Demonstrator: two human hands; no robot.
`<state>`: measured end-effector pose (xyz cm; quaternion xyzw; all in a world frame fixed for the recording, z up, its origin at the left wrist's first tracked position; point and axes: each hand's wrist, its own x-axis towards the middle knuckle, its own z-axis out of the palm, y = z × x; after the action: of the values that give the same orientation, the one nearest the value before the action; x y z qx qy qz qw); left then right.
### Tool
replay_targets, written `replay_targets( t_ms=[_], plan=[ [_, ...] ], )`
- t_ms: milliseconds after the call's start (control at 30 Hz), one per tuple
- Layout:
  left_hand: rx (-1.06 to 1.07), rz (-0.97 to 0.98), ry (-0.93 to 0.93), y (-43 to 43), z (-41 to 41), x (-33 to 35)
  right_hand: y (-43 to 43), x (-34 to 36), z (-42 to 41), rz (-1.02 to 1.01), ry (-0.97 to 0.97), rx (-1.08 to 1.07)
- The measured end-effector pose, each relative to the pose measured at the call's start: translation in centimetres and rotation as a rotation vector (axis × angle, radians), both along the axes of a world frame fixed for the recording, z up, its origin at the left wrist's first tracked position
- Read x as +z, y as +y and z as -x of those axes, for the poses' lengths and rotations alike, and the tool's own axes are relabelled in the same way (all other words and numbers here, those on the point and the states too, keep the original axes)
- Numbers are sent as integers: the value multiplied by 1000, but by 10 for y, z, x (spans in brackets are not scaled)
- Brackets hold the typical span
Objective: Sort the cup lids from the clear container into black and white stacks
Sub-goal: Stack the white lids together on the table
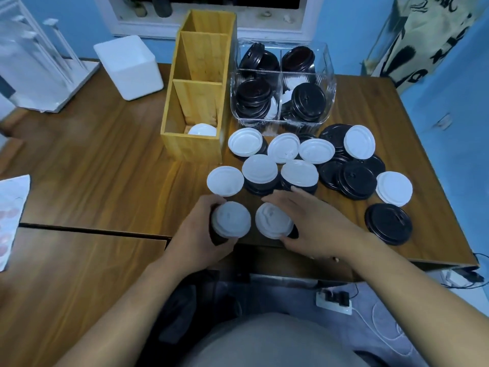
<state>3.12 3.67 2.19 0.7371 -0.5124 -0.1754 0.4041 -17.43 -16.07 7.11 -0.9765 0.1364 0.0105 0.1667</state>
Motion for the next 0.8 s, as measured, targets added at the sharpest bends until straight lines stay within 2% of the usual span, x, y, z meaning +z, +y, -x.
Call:
replay_targets(
  t_ms=[100,233,400,533,667,800],
  plan=[
    [-57,-39,-107,-2,-3,-3,3,-1,5,67,-47,-101],
    [-101,-85,-208,-1,-12,-4,9,-10,0,143,-28,-123],
    [-112,-103,-195,-3,-24,-1,5,-7,-3,9,-57,-117],
    [-119,-71,-225,-8,-22,-4,6,8,-13,-52,-96,-19],
    [-109,-50,-270,-11,-21,-9,14,4,-45,-102,-21,153],
    [-115,-57,-269,-11,-23,-13,16,-5,-57,-106,-9,191]
  ],
)
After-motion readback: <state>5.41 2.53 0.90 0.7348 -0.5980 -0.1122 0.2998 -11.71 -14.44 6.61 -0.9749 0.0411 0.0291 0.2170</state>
